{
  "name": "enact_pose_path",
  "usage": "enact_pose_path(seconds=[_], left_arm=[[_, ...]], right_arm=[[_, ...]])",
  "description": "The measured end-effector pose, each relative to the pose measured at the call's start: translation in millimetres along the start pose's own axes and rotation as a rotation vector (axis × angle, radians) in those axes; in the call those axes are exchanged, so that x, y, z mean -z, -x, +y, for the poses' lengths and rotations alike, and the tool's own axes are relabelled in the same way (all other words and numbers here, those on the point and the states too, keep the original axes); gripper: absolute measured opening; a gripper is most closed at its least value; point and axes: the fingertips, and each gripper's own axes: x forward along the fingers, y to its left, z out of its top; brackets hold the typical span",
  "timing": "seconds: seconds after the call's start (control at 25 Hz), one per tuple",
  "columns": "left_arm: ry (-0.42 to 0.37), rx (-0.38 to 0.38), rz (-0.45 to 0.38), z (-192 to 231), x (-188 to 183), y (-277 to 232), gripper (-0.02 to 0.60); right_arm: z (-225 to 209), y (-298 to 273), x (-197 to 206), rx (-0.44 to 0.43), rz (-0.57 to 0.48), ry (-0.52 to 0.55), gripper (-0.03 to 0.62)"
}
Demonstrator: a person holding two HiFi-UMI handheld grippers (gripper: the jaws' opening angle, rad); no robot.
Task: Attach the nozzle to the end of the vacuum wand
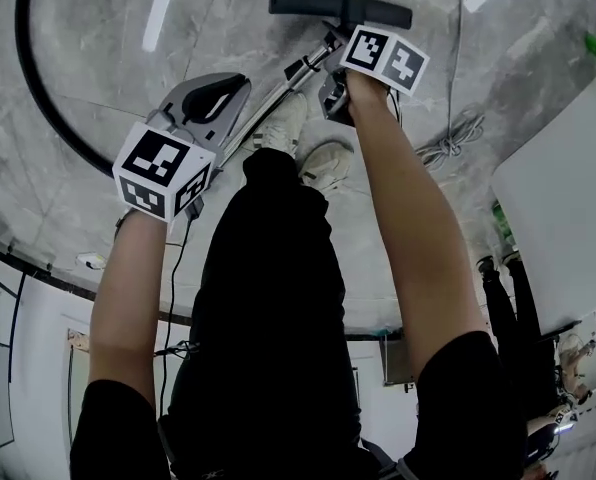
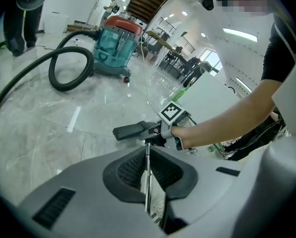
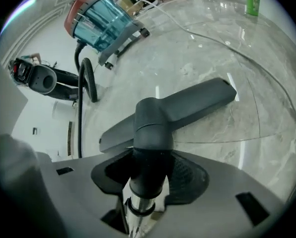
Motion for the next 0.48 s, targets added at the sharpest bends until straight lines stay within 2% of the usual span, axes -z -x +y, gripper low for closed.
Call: enact_pose_path(seconds=[0.12, 0.24, 0.36, 0.48], left_arm=[[0.019, 0.015, 0.018, 4.5, 15.1, -6.3, 0.032], [0.020, 0.023, 0.042, 4.4, 30.4, -11.0, 0.032], [0.003, 0.023, 0.048, 2.9, 31.9, -11.9, 0.032], [-0.037, -0.057, 0.014, 2.4, 15.0, -6.7, 0.032]], right_arm=[[-4.4, -19.6, -3.7, 0.007, -0.040, -0.027, 0.196], [-4.5, -24.0, -5.7, 0.003, -0.088, 0.070, 0.200], [-10.3, -17.4, -3.4, 0.051, -0.092, 0.111, 0.298], [-5.6, 15.7, 9.3, 0.048, -0.069, 0.100, 0.308]])
